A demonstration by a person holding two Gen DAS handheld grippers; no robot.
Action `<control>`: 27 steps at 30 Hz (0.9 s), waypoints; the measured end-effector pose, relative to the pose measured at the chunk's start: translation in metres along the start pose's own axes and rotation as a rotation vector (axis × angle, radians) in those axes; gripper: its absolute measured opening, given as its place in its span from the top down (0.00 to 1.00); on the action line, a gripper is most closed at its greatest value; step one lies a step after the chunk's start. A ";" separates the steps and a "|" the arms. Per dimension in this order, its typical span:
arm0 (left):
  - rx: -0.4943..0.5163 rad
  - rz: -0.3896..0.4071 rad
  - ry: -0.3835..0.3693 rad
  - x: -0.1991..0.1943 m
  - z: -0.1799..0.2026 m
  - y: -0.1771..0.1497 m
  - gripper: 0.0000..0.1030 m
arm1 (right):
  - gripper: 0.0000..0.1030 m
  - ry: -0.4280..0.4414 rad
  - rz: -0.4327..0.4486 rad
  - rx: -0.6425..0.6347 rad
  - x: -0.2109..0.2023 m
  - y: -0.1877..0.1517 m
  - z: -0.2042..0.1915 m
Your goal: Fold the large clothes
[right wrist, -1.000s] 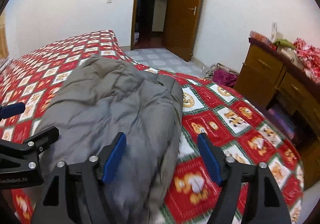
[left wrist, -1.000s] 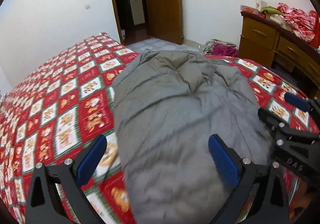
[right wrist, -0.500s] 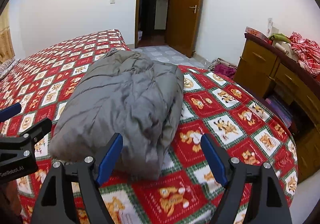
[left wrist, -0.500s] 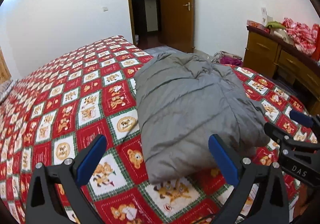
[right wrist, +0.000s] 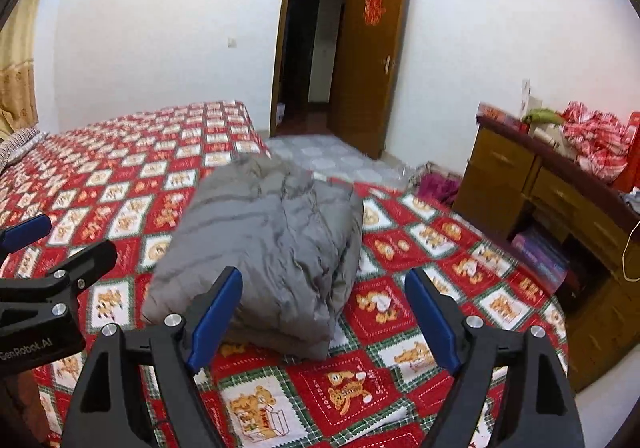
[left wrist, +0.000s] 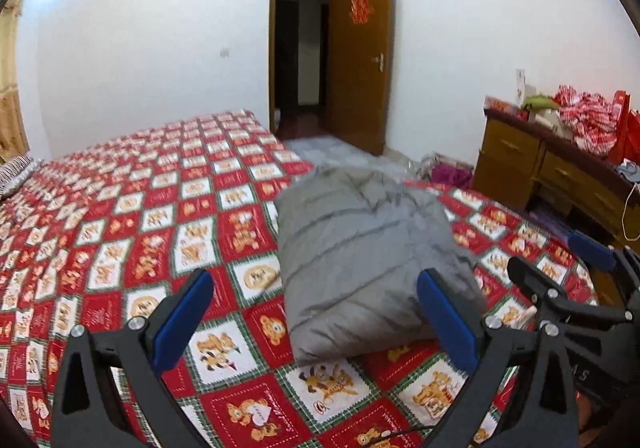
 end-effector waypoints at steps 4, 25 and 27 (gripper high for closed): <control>-0.026 0.040 -0.011 -0.016 -0.001 0.010 0.00 | 0.14 0.011 0.044 0.017 -0.019 0.013 -0.001; -0.049 0.159 0.034 -0.060 -0.008 0.034 0.00 | 0.12 0.047 0.155 0.057 -0.064 0.035 -0.003; -0.050 0.162 0.035 -0.061 -0.009 0.035 0.00 | 0.12 0.045 0.154 0.054 -0.064 0.035 -0.003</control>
Point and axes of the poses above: each gripper's, at about its wrist camera, not at the fingertips, and x roughly the way its jaws point, z to its right, y to its top, the point moved 9 cm from there along x, roughly the way its jaws point, and after that the axes turned 4 degrees about z, right-handed, at the moved point
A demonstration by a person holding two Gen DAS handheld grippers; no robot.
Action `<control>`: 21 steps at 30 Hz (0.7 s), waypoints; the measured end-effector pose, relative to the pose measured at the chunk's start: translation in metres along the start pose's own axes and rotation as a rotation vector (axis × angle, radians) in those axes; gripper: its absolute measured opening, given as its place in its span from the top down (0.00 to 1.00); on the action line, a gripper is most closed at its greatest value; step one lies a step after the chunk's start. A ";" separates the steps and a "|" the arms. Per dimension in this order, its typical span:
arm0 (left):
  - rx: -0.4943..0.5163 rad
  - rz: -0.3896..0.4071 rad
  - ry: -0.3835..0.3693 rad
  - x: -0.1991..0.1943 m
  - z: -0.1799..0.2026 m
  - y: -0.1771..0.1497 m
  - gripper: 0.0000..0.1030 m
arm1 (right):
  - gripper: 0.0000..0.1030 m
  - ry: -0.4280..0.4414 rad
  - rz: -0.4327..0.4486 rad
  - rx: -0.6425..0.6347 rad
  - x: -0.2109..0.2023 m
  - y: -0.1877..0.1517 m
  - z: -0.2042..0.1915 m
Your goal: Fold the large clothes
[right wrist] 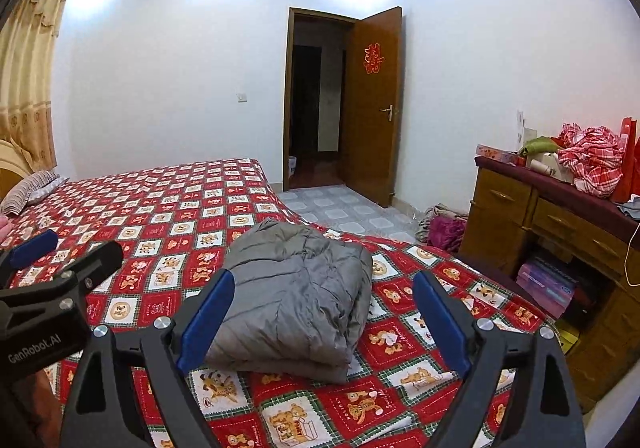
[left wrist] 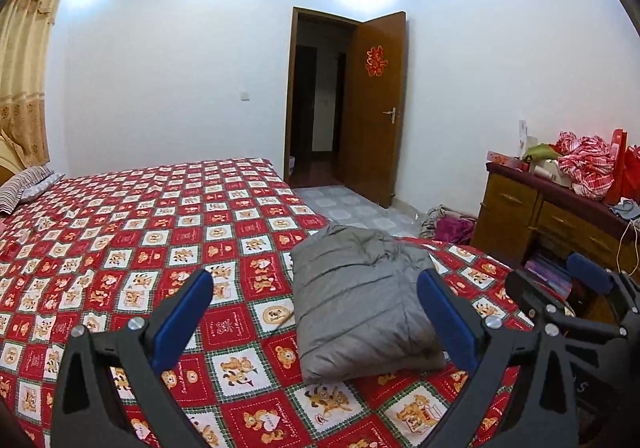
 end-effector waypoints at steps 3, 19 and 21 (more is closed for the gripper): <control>-0.001 0.000 0.001 0.000 -0.001 0.000 0.00 | 0.12 0.000 -0.002 0.006 0.001 -0.001 0.001; -0.001 -0.003 0.006 0.001 -0.002 0.001 0.00 | 0.11 0.006 -0.002 0.014 -0.001 -0.001 0.002; -0.003 -0.003 0.004 0.001 -0.002 0.001 0.00 | 0.11 0.010 -0.005 0.016 -0.001 -0.001 0.001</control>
Point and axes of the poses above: each gripper's, at about its wrist camera, not at the fingertips, and x roughly the way its jaws point, z to its right, y to its top, the point moved 9 cm from there along x, roughly the way its jaws point, and after that the axes turned 4 degrees about z, right-handed, at the moved point
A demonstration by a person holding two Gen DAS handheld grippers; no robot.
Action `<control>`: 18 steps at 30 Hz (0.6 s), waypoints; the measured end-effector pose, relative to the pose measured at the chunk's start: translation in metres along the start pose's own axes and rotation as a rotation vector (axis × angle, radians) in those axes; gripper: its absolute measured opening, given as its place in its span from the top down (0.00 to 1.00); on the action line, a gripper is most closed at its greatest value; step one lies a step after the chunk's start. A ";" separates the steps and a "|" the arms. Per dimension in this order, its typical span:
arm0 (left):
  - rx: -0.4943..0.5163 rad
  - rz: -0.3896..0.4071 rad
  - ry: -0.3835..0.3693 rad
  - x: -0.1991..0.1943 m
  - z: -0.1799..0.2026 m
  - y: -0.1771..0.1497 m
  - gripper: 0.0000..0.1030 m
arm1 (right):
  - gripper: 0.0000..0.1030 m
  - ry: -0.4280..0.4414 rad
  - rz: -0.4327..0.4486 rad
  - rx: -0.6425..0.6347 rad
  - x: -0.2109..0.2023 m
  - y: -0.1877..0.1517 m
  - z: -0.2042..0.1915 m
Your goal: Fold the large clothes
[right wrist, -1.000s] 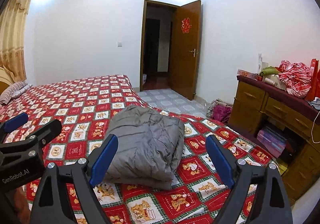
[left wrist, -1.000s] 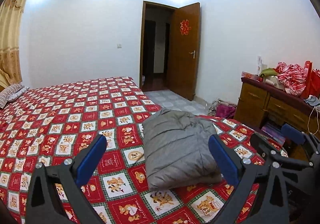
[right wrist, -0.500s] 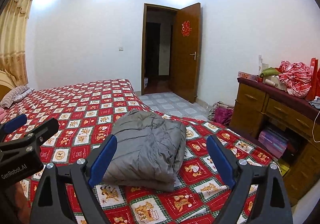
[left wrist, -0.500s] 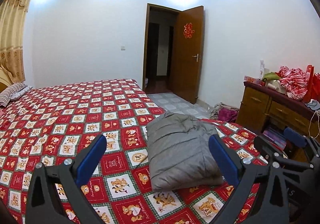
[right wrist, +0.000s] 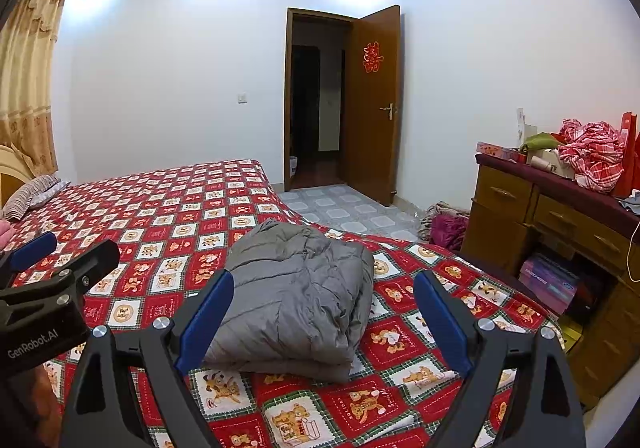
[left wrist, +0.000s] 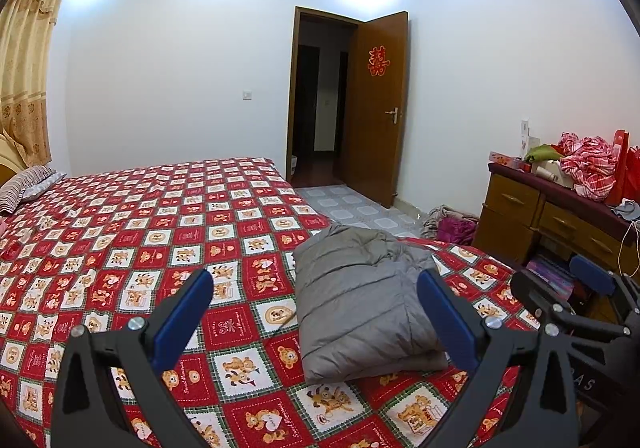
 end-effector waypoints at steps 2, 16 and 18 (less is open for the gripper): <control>0.001 0.001 -0.001 0.000 0.000 0.000 0.00 | 0.11 0.004 -0.001 0.001 -0.001 0.000 -0.001; 0.007 0.012 0.007 -0.002 0.000 0.002 0.00 | 0.11 0.006 0.013 0.003 -0.006 0.005 -0.002; 0.007 0.012 0.009 -0.003 0.000 0.003 0.00 | 0.11 0.006 0.013 0.001 -0.007 0.004 -0.003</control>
Point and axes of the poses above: each gripper's, at about its wrist camera, not at the fingertips, and x roughly the way its jaws point, z to its right, y to its top, the point moved 9 cm from there along x, roughly the way its jaws point, and after that the axes turned 4 degrees about z, right-handed, at the moved point
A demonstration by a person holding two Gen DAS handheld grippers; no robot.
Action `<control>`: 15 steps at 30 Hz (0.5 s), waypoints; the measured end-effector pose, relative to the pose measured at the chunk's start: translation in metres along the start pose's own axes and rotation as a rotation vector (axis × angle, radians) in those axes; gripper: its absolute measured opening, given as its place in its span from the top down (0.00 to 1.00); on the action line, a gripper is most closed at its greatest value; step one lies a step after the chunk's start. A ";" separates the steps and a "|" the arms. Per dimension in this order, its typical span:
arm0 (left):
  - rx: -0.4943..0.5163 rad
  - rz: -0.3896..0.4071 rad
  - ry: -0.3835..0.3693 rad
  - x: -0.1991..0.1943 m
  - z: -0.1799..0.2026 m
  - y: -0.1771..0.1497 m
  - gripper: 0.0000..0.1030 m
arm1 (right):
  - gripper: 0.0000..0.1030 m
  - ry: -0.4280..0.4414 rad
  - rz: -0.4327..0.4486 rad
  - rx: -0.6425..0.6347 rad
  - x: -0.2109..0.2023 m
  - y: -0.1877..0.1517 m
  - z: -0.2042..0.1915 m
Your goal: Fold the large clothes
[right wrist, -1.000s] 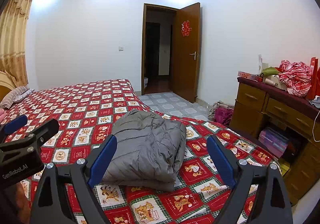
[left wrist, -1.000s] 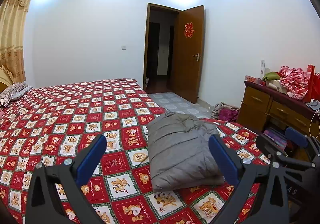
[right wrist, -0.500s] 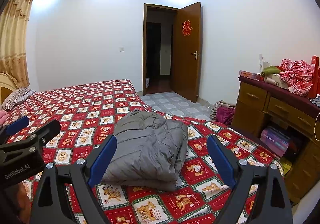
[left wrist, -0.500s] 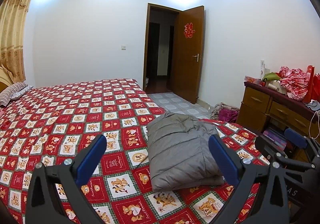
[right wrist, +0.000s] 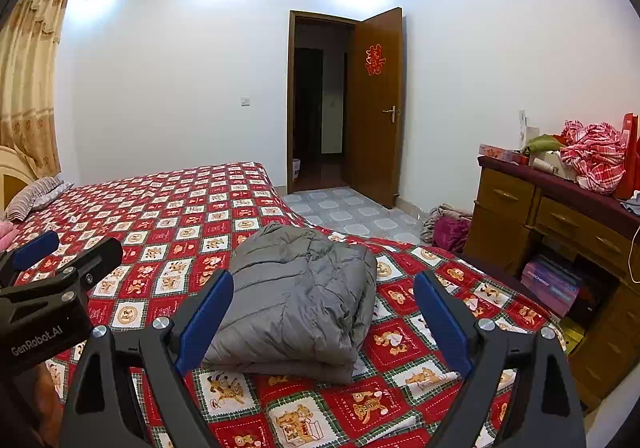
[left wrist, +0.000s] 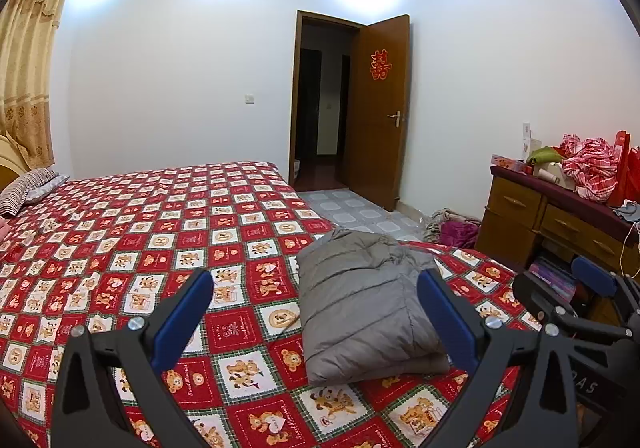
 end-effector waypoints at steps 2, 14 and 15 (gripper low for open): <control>0.002 0.001 0.000 0.000 0.000 0.000 0.00 | 0.11 0.001 -0.001 0.000 0.000 0.000 0.000; 0.005 0.007 0.021 0.001 -0.001 0.002 0.00 | 0.11 0.000 -0.005 0.000 0.002 -0.003 -0.001; 0.007 0.007 0.024 0.001 0.000 0.002 0.00 | 0.11 -0.001 -0.006 -0.001 0.002 -0.003 -0.001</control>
Point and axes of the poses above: each gripper's, at about its wrist camera, not at the fingertips, and x roughly the way its jaws point, z to its right, y to its top, the point moved 9 cm from there along x, roughly the way its jaws point, and after that the axes turned 4 degrees about z, right-handed, at the moved point
